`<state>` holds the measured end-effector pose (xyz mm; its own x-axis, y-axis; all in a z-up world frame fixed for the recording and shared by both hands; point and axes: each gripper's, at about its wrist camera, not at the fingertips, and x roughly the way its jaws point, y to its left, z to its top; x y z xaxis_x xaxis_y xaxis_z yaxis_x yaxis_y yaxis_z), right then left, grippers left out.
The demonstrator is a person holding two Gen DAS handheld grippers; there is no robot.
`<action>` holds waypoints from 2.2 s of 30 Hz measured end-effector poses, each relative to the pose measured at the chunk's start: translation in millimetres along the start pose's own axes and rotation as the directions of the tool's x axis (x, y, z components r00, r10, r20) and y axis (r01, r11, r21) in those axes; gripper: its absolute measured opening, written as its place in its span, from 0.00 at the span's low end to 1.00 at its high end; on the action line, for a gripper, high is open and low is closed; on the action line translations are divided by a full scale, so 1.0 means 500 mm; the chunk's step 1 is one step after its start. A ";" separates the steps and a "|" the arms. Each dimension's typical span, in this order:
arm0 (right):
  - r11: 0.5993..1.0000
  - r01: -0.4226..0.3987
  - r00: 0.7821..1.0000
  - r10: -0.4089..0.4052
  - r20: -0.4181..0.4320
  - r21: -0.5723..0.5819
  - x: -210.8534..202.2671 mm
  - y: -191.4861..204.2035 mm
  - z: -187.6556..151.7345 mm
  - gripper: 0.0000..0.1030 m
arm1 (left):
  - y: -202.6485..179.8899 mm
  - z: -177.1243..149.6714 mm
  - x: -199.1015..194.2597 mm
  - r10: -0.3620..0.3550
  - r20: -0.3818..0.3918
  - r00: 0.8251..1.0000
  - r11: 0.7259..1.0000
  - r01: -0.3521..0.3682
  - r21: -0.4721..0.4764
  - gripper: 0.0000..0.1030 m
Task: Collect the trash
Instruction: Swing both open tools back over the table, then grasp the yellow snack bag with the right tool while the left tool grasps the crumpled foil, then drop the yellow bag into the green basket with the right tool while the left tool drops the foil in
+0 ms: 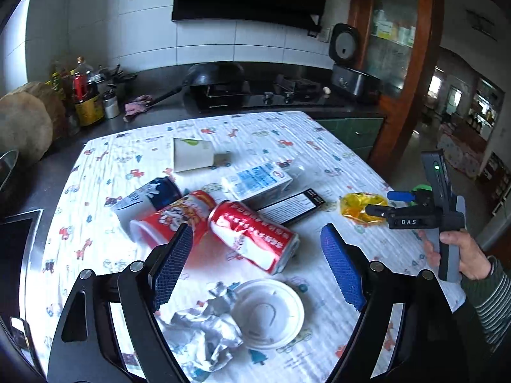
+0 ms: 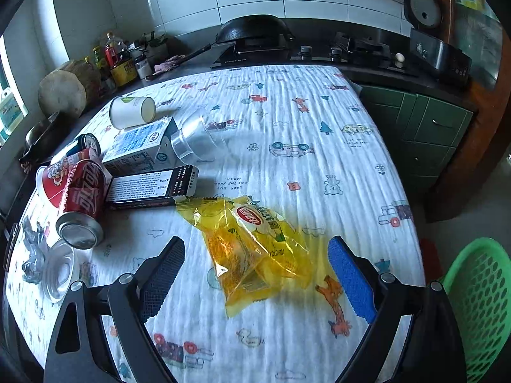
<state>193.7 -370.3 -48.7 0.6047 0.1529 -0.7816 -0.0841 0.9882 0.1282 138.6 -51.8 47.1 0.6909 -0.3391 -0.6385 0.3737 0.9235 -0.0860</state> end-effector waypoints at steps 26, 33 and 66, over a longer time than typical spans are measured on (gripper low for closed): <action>1.000 -0.028 0.999 0.029 -0.016 0.014 0.033 0.020 -0.018 0.33 | 0.168 -0.221 0.085 -0.025 -0.240 0.970 0.982 -0.021 -0.189 0.63; 0.999 0.011 0.999 -0.012 0.032 0.034 -0.053 -0.001 -0.051 0.32 | 0.148 -0.228 0.079 -0.037 -0.205 0.978 0.985 0.001 -0.173 0.38; 0.826 0.406 0.910 -0.407 -0.084 0.391 -0.218 -0.474 -0.292 0.67 | -0.510 0.107 0.181 -0.594 -0.204 0.778 0.759 0.626 0.178 0.18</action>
<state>32.2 -619.4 -83.0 0.5173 -0.2620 -0.8147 0.4854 0.8739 0.0272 139.0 -327.6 52.2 0.1890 -0.7757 -0.6021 0.8264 0.4568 -0.3291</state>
